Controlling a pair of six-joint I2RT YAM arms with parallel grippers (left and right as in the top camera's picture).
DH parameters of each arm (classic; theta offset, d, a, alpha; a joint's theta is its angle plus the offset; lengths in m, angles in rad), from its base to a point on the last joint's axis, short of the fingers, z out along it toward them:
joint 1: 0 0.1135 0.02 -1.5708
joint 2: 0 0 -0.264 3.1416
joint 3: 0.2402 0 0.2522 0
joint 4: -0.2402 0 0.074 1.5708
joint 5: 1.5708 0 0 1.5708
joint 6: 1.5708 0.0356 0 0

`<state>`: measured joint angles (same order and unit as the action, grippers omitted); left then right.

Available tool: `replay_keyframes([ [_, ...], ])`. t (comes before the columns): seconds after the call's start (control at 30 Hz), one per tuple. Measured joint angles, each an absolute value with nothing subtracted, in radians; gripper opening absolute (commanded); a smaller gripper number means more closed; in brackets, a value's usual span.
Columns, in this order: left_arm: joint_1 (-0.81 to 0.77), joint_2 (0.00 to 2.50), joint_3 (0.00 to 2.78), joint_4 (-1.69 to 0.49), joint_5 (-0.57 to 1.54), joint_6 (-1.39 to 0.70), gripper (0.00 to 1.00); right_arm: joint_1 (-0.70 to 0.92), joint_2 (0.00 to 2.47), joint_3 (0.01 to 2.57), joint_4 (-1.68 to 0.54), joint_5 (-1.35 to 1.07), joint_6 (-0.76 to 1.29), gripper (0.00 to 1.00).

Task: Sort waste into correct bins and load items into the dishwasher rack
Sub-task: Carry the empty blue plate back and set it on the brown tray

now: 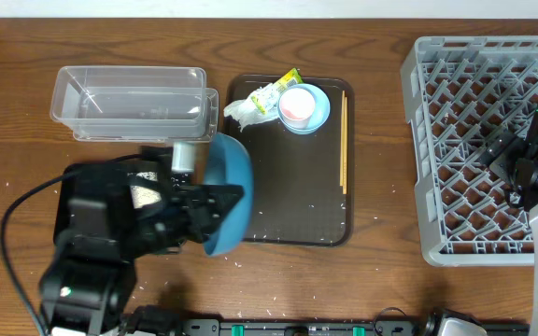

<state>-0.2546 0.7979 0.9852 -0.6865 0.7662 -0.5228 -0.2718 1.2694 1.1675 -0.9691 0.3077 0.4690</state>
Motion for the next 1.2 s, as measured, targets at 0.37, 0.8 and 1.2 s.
replay_keyframes([
  [0.37, -0.713, 1.100, 0.986, -0.541, 0.308, -0.554, 0.06, -0.272, 1.269, 1.168, -0.969, 0.308, 0.469, 0.99],
  [0.8, -0.796, 1.468, 0.986, -0.343, 0.093, -0.503, 0.06, -0.272, 1.269, 1.168, -0.969, 0.308, 0.469, 0.99],
  [1.2, -0.796, 1.513, 0.988, -0.442, 0.072, -0.513, 0.14, -0.272, 1.269, 1.168, -0.969, 0.308, 0.469, 0.99],
])
